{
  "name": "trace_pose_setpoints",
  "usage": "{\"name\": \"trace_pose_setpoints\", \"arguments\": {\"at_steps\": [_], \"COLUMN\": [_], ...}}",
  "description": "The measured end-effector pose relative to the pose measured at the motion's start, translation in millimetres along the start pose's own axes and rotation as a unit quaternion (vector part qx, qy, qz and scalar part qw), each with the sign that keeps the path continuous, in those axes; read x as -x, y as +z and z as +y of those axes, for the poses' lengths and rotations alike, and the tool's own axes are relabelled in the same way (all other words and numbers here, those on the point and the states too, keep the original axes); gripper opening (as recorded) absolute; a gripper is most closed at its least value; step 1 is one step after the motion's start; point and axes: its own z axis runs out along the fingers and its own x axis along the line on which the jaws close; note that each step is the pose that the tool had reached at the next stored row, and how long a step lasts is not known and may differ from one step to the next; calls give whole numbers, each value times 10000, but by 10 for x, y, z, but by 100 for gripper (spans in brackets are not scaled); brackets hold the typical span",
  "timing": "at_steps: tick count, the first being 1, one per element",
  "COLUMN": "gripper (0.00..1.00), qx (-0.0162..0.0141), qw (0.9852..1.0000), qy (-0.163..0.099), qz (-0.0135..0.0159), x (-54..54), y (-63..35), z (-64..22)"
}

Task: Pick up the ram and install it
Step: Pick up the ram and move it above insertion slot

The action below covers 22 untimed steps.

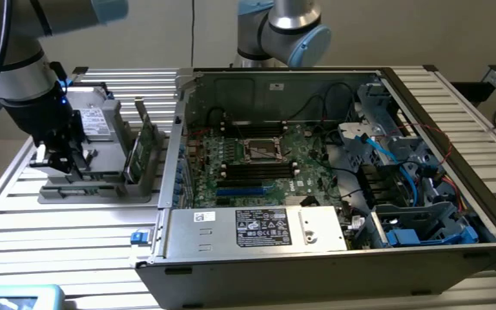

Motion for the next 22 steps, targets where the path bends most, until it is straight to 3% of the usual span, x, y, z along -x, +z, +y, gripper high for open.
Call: {"name": "trace_pose_setpoints", "arguments": {"at_steps": [22], "gripper": [36], "qx": [0], "qw": [10000], "qy": [0], "qz": [0], "x": [-35], "y": [397], "z": [-38]}}
